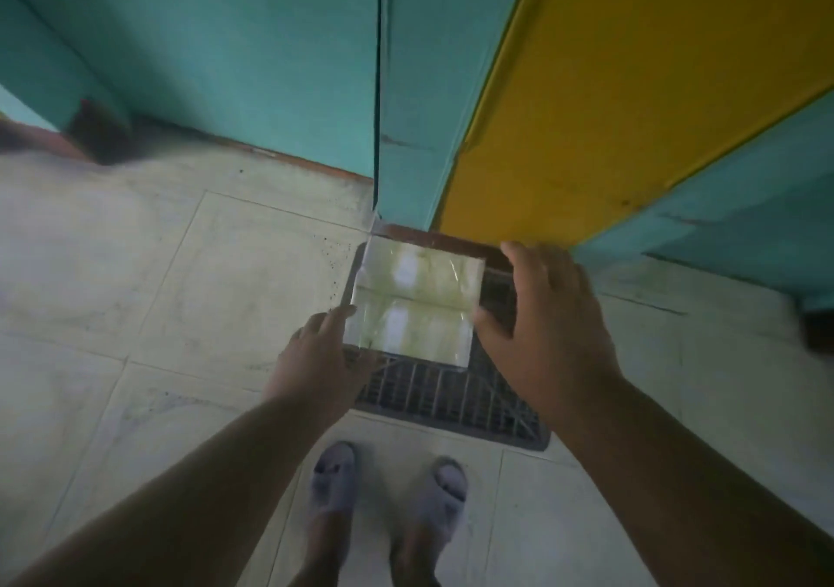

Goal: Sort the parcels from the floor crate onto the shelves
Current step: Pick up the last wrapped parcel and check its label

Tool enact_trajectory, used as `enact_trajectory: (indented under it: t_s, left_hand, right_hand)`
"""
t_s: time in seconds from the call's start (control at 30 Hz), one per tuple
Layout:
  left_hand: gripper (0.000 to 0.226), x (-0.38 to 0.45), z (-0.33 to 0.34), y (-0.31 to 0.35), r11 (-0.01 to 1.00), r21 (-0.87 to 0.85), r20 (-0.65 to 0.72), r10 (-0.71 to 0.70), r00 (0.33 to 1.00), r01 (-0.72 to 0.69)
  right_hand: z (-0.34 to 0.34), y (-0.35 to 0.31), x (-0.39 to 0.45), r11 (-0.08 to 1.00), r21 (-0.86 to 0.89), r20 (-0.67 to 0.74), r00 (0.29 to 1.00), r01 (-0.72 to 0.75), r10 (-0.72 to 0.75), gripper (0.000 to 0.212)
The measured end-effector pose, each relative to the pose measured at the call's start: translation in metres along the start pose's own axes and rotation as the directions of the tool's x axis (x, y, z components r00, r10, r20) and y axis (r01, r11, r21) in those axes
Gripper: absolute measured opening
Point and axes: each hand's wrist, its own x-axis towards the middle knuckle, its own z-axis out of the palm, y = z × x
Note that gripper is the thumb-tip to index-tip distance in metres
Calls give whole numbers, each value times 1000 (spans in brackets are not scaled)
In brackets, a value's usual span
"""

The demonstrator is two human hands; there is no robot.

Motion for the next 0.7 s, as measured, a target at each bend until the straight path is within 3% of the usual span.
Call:
enact_trajectory:
  t_s: [0.2, 0.37, 0.53, 0.7]
  left_hand:
    - [82, 90, 104, -96, 995, 7, 81, -100, 992, 100]
    - [46, 117, 154, -115, 985, -94, 116, -135, 984, 146]
    - [42, 101, 144, -93, 959, -228, 112, -147, 983, 169]
    - [18, 55, 76, -54, 855, -470, 183, -148, 972, 219]
  right_hand:
    - [165, 41, 35, 992, -25, 200, 972, -123, 126, 74]
    - [240, 51, 41, 980, -3, 379, 907, -200, 186, 86]
    - [237, 50, 38, 927, 145, 401, 877, -346, 265, 88]
    - [153, 41, 14, 908, 193, 411, 871, -372, 269, 71]
